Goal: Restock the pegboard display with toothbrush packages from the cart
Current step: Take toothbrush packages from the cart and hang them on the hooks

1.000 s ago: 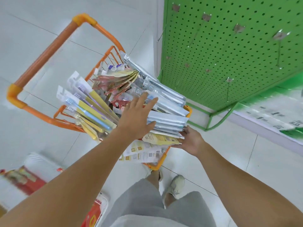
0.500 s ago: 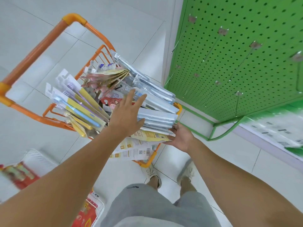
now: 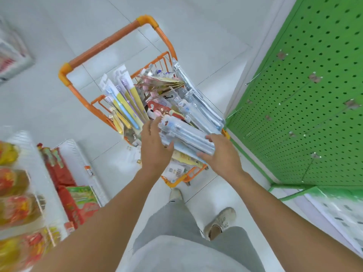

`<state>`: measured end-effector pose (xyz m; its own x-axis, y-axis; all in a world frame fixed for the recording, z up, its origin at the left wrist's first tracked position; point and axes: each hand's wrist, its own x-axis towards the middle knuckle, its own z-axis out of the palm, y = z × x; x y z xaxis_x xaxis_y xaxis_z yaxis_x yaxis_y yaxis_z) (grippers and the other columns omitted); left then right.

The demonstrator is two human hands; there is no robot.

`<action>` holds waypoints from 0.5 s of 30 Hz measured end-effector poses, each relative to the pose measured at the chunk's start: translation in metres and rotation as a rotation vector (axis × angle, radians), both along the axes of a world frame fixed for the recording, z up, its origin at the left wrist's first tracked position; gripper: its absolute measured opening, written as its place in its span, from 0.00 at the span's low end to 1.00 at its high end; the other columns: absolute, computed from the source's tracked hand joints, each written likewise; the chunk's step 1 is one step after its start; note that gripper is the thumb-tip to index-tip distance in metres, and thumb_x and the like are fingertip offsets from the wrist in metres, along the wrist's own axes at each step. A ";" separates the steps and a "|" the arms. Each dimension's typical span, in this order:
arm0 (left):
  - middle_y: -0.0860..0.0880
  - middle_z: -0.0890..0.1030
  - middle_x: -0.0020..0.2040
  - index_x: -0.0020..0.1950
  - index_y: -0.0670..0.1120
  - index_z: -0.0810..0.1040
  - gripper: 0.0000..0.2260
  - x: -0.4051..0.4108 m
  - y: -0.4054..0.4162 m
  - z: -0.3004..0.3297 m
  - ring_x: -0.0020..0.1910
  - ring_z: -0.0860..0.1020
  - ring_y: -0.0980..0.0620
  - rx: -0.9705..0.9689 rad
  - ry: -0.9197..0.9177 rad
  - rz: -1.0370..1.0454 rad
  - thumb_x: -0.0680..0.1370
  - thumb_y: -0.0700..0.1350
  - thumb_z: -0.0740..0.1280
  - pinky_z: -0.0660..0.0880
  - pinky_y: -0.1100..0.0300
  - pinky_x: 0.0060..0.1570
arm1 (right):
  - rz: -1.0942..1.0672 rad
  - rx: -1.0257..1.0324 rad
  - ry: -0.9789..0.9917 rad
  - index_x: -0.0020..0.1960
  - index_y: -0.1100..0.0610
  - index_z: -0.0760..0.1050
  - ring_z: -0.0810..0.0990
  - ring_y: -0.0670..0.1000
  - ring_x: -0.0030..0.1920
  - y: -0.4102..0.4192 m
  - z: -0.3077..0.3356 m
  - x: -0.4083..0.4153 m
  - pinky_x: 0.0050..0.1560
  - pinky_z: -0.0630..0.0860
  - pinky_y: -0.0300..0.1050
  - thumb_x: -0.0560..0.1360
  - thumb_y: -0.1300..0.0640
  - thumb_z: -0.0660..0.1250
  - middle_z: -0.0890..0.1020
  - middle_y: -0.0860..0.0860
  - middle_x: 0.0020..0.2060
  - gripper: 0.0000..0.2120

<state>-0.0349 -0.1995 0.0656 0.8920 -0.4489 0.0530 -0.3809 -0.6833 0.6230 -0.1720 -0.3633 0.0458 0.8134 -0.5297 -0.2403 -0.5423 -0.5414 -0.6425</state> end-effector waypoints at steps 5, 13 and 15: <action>0.46 0.68 0.71 0.72 0.46 0.69 0.32 0.018 0.011 -0.002 0.72 0.66 0.47 0.088 0.012 -0.173 0.71 0.42 0.77 0.67 0.60 0.65 | 0.254 -0.170 0.216 0.65 0.55 0.73 0.76 0.56 0.60 0.015 -0.012 0.039 0.54 0.76 0.54 0.79 0.42 0.67 0.77 0.52 0.59 0.21; 0.49 0.75 0.69 0.72 0.48 0.71 0.22 0.068 0.024 -0.009 0.68 0.73 0.47 0.165 0.108 -0.211 0.79 0.44 0.70 0.71 0.51 0.63 | 0.207 -0.164 0.243 0.65 0.56 0.73 0.78 0.58 0.56 0.024 -0.019 0.059 0.50 0.77 0.55 0.81 0.52 0.64 0.78 0.55 0.56 0.16; 0.49 0.79 0.64 0.70 0.48 0.74 0.20 0.077 0.019 -0.012 0.63 0.77 0.48 0.112 0.173 -0.172 0.79 0.45 0.71 0.72 0.52 0.60 | 0.168 -0.166 0.258 0.61 0.56 0.74 0.79 0.58 0.53 0.026 -0.021 0.066 0.48 0.77 0.53 0.81 0.50 0.65 0.79 0.53 0.53 0.13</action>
<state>0.0417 -0.1803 0.0540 0.7935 -0.5891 -0.1525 -0.3914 -0.6861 0.6133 -0.1060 -0.3372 0.0245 0.8164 -0.4424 -0.3711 -0.5696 -0.7224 -0.3921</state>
